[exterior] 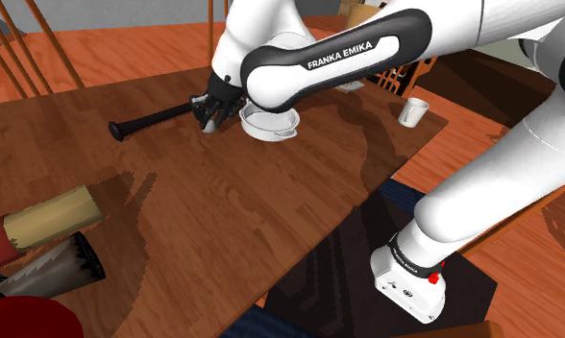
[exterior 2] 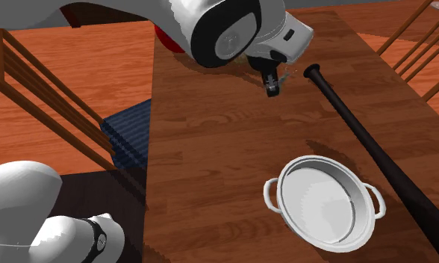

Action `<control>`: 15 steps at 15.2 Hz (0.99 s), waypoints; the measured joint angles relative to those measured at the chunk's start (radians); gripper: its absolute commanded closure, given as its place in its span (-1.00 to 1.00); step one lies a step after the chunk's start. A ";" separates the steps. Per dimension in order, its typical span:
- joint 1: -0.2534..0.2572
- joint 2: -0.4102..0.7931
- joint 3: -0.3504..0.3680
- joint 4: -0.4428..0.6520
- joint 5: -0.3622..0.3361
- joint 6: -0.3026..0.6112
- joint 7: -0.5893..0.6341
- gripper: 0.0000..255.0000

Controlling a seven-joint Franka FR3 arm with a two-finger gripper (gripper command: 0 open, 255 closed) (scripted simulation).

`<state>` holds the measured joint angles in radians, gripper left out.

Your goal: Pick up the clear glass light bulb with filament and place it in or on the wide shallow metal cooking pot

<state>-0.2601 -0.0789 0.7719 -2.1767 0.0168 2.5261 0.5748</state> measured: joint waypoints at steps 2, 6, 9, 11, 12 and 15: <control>-0.011 -0.018 -0.033 -0.023 0.050 0.009 -0.078 1.00; -0.031 -0.056 -0.113 -0.062 0.150 0.009 -0.246 1.00; -0.047 -0.061 -0.165 -0.079 0.194 0.013 -0.348 1.00; -0.062 -0.058 -0.201 -0.082 0.220 0.010 -0.417 1.00; -0.069 -0.055 -0.218 -0.079 0.230 0.006 -0.449 1.00; -0.093 -0.043 -0.264 -0.063 0.255 -0.008 -0.538 1.00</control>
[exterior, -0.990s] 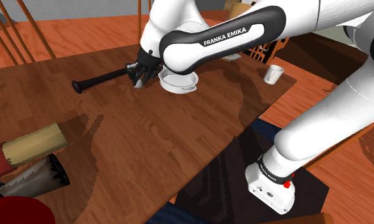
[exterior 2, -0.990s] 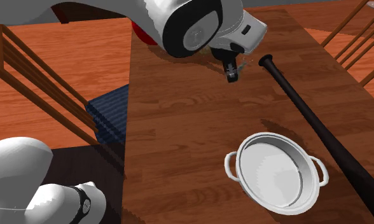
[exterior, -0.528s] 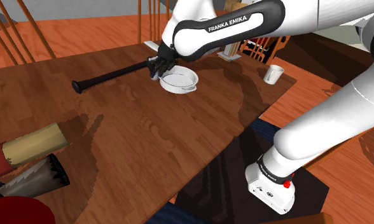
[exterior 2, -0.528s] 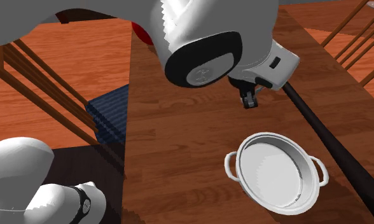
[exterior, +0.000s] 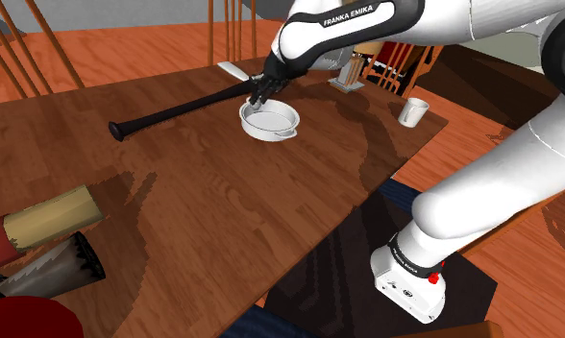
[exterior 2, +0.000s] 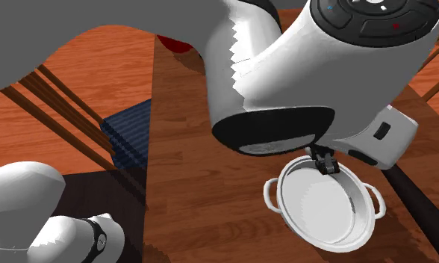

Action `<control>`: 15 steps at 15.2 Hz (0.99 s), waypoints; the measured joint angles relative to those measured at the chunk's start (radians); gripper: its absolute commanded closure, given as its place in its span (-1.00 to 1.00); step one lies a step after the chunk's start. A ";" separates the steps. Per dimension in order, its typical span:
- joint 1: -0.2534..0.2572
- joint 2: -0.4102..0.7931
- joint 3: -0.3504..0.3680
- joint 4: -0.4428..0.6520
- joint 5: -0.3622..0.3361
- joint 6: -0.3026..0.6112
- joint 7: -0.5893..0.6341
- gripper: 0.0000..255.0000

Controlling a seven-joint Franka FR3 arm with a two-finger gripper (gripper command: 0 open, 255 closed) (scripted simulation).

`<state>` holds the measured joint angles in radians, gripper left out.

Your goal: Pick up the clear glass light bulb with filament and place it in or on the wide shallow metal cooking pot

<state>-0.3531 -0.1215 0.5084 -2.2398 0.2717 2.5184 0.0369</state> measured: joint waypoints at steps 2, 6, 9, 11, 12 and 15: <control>-0.016 -0.001 -0.033 -0.002 0.024 -0.012 -0.064 1.00; -0.051 0.042 -0.083 0.034 0.035 -0.026 -0.158 1.00; -0.059 0.061 -0.093 0.023 0.043 -0.001 -0.190 1.00; -0.058 0.072 -0.092 0.007 0.047 0.025 -0.197 1.00; -0.057 0.082 -0.091 0.005 0.044 0.037 -0.196 1.00; -0.054 0.106 -0.087 -0.013 0.043 0.077 -0.200 1.00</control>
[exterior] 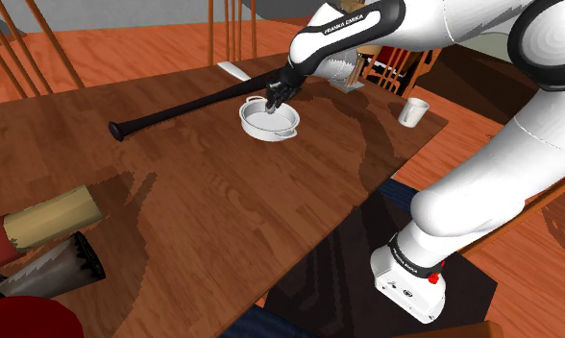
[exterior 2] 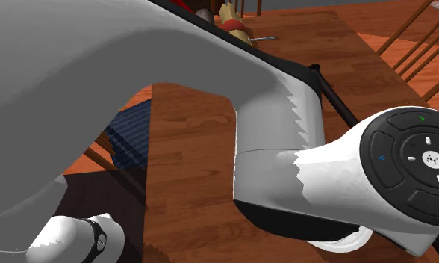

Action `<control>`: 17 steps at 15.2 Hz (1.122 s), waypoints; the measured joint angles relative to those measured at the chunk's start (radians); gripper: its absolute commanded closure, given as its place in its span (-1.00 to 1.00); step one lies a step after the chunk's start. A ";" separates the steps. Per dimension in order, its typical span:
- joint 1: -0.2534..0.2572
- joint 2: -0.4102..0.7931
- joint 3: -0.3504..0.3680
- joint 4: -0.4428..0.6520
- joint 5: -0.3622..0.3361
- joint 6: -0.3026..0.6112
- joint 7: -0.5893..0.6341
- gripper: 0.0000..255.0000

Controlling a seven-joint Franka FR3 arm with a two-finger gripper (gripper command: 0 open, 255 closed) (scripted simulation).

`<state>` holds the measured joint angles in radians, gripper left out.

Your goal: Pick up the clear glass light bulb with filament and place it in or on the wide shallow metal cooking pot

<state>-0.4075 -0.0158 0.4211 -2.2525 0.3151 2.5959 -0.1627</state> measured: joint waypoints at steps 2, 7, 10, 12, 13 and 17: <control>0.000 0.021 0.001 -0.009 -0.001 0.028 -0.005 1.00; 0.001 0.023 0.001 -0.017 0.002 0.038 -0.010 1.00; 0.001 0.023 0.001 -0.017 0.002 0.038 -0.010 -1.00; 0.001 0.023 0.001 -0.017 0.002 0.039 -0.010 -1.00; 0.001 0.023 0.001 -0.017 0.002 0.039 -0.010 -1.00; -0.004 -0.019 -0.004 -0.024 0.021 0.003 -0.025 -1.00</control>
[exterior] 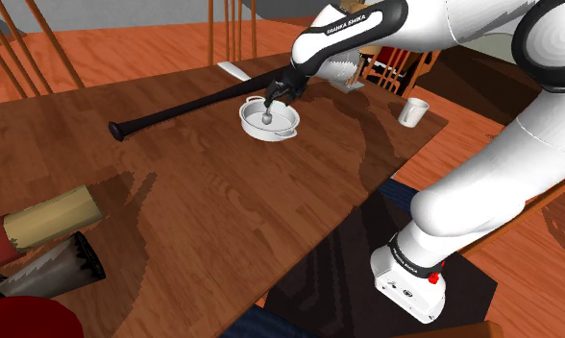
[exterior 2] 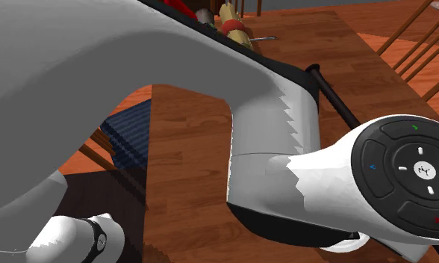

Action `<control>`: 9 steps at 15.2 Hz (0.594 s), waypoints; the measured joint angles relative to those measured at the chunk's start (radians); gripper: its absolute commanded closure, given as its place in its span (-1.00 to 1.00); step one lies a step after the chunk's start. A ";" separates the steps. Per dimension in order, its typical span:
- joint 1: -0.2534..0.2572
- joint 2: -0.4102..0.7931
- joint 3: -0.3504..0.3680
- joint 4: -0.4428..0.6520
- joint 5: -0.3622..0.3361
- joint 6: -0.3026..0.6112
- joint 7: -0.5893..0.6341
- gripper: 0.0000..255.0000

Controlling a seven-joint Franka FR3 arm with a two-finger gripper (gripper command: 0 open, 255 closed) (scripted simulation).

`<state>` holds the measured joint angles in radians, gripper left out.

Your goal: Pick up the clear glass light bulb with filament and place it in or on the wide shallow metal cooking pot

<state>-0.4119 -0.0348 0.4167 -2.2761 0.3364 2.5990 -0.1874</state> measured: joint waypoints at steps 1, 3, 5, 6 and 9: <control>-0.002 -0.023 -0.003 0.003 0.006 -0.025 -0.002 -1.00; -0.004 -0.072 -0.010 -0.001 0.022 -0.071 -0.010 -1.00; -0.006 -0.079 -0.013 0.002 0.024 -0.082 -0.014 -1.00; -0.006 -0.080 -0.014 0.003 0.024 -0.084 -0.014 -1.00; -0.006 -0.081 -0.014 0.003 0.024 -0.086 -0.015 -1.00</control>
